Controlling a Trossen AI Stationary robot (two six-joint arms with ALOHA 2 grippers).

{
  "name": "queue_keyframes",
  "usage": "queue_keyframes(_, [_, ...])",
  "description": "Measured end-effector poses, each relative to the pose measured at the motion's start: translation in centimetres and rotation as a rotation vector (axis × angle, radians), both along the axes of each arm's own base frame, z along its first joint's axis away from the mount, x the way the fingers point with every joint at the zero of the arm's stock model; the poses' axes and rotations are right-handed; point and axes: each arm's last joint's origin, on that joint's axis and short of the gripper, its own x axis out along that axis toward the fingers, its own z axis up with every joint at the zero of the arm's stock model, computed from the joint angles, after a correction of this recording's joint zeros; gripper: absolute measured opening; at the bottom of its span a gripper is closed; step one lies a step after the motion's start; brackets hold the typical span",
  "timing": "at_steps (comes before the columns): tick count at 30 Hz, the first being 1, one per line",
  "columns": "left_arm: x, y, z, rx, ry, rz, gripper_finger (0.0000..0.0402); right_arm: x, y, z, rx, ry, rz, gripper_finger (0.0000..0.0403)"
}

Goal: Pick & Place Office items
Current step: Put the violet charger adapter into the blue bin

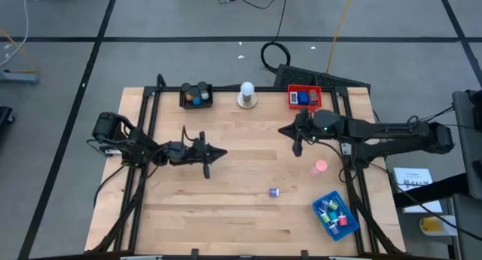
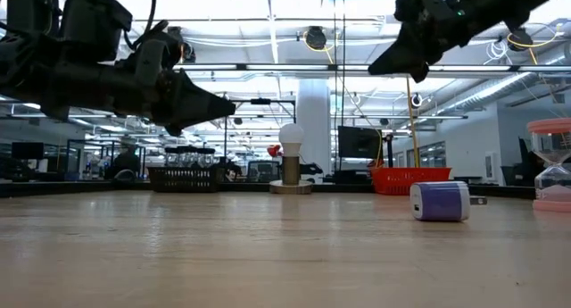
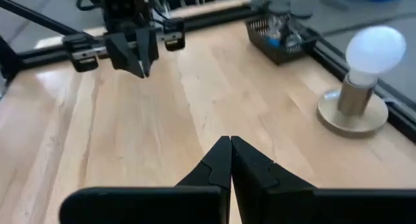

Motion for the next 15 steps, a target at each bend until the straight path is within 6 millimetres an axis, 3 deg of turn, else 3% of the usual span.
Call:
queue_keyframes(8, [0.1, 0.0, -0.1, 0.001, 0.015, -0.002, 0.0052, 1.7, 0.3, 1.6, 0.037, 0.195, -0.199, 0.0])
queue_keyframes(15, [0.1, 0.0, -0.1, 0.001, 0.017, -0.001, 0.0052, 4.1, 1.5, 3.7, 0.071, 0.293, -0.156, 0.0])
